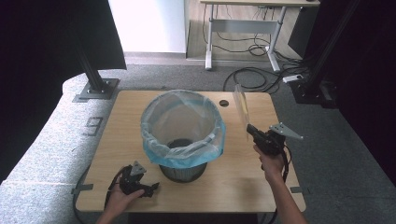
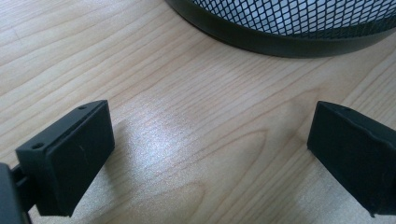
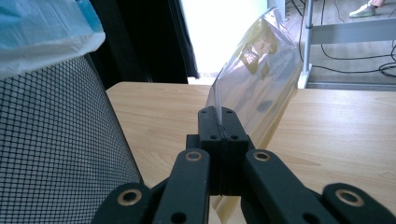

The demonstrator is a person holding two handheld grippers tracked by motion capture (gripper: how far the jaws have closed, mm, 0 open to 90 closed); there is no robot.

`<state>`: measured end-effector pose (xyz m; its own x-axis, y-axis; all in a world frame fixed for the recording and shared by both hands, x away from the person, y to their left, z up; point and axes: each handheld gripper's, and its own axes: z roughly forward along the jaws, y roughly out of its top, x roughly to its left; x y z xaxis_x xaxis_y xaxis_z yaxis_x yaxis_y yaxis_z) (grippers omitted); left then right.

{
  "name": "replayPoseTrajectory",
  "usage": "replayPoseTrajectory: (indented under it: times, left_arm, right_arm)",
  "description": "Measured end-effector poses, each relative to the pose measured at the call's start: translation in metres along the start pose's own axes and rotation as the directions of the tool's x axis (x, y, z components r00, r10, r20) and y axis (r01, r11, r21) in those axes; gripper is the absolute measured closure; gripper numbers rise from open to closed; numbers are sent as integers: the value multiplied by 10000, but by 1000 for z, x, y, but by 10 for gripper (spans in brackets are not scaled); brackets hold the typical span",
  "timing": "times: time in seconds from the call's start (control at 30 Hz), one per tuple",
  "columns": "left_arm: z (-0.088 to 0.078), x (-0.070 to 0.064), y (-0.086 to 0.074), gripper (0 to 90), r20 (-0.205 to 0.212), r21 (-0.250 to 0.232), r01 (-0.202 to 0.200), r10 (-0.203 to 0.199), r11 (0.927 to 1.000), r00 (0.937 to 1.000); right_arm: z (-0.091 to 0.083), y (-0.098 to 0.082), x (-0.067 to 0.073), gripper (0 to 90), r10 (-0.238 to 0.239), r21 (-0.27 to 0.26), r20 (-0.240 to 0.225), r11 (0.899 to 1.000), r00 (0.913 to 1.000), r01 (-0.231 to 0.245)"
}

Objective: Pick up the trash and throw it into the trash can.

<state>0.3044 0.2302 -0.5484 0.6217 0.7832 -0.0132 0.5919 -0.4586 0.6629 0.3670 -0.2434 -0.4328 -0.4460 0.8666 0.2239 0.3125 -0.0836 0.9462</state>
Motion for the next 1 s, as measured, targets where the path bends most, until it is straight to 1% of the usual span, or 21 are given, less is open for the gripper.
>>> replayPoseTrajectory:
  times: [0.1, 0.3, 0.6, 0.73, 1.0]
  left_arm:
    - [0, 0, 0, 4, 1, 0, -1, 1, 10000, 10000]
    - [0, 0, 0, 4, 3, 1, -6, 6, 10000, 10000]
    - [0, 0, 0, 4, 3, 4, -10, 10, 10000, 10000]
    - [0, 0, 0, 4, 3, 5, -11, 11, 10000, 10000]
    - [0, 0, 0, 4, 4, 2, -5, 5, 10000, 10000]
  right_arm:
    - [-3, 3, 1, 898, 59, -178, -77, 9998, 10000, -61]
    - [-12, 13, 7, 898, -76, -524, -267, 9986, 9996, 62]
    - [-23, 26, 19, 898, -277, -1115, -582, 9935, 9979, 211]
    - [-27, 31, 23, 898, -316, -1369, -605, 9903, 9977, 231]
    - [-33, 39, 26, 898, -306, -1649, -743, 9861, 9968, 180]
